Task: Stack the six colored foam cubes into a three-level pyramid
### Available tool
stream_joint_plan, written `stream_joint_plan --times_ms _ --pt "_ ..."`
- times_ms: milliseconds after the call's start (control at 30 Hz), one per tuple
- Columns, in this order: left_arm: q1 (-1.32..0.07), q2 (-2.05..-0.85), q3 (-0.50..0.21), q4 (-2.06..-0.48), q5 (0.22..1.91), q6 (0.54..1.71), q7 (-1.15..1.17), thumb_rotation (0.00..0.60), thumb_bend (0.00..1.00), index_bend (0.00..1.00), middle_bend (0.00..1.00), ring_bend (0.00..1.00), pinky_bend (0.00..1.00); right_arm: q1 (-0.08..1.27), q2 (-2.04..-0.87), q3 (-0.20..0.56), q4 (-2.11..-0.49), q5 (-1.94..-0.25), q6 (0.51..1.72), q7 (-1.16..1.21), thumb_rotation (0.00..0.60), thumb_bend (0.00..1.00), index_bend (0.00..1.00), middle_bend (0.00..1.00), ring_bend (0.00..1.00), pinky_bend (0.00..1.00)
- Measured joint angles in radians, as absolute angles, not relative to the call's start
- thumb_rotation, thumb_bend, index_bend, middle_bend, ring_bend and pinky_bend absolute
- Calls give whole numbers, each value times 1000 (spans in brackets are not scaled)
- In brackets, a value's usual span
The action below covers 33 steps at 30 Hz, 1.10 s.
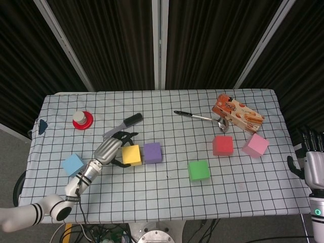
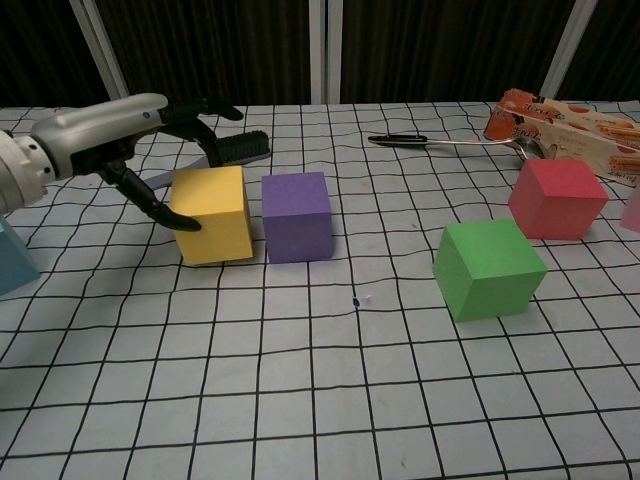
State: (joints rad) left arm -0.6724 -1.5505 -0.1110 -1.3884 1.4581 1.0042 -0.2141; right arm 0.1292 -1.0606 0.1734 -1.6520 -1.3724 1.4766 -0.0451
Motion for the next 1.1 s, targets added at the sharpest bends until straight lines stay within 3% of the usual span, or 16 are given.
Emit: stream_joint_plan --times_ms 1100 --pt "-729 -1578 -117 -1325 1444 949 -278 600 60 100 460 141 128 128 -1068 170 -1617 -1359 1456 -8 600 327 0 0 0 0"
